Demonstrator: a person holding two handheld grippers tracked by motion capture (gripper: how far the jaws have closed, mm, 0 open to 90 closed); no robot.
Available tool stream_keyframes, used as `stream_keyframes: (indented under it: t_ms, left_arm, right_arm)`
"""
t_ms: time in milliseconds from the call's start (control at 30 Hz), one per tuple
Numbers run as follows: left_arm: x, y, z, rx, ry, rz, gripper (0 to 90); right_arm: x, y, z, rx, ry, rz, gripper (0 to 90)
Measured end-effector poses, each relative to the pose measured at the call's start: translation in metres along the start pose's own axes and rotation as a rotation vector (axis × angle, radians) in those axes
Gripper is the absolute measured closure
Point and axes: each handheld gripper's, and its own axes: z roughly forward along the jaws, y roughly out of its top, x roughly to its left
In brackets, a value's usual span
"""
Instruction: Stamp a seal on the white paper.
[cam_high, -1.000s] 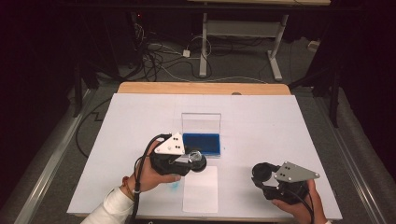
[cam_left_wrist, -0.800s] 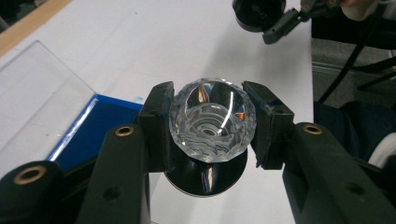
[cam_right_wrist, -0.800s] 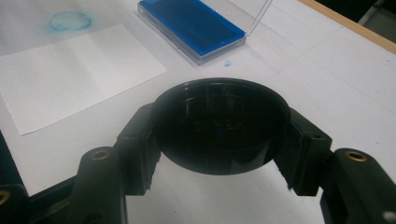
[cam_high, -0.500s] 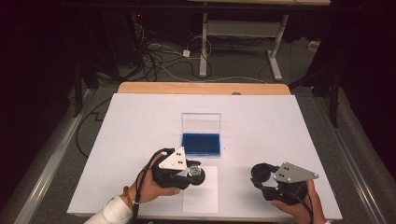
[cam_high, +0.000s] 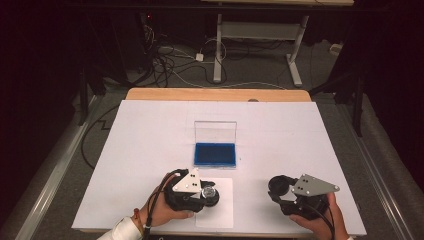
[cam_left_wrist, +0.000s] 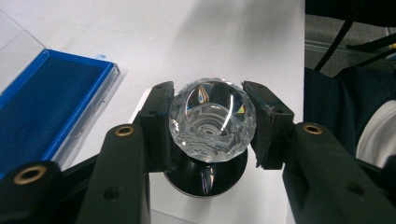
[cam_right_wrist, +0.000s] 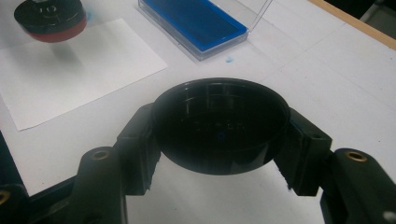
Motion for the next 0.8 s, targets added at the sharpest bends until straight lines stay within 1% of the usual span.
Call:
stream_keyframes:
  t_ms: [200,300,367,400,467,600,667,800]
  left_arm:
    - [-0.003,0.000,0.006,0.019,-0.018,0.010,54.6]
    - [-0.004,0.000,0.007,0.025,-0.005,0.015,54.6]
    - [-0.005,0.001,0.008,0.029,-0.009,0.014,54.6]
    - [-0.005,0.001,0.008,0.031,-0.003,0.016,54.6]
    - [-0.004,0.000,0.009,0.035,-0.013,0.015,54.6]
    - [-0.003,0.000,0.011,0.037,-0.019,0.013,54.6]
    - [-0.003,0.001,0.012,0.043,-0.029,0.016,54.6]
    - [-0.002,0.000,0.015,0.058,-0.034,0.014,54.6]
  right_arm:
    - [0.000,0.000,0.000,0.003,0.000,-0.004,38.6]
    - [0.000,0.000,0.000,0.003,0.001,-0.002,38.6]
    - [0.000,0.000,0.000,0.003,-0.001,-0.005,38.6]
    - [0.000,0.000,0.000,0.005,-0.001,-0.005,38.6]
    - [0.000,-0.001,0.000,0.006,-0.003,-0.004,38.6]
    - [0.000,-0.002,-0.002,0.008,-0.005,-0.004,38.6]
    - [0.001,-0.002,-0.002,0.009,-0.006,-0.006,38.6]
    - [0.001,-0.003,-0.004,0.008,-0.010,-0.003,38.6]
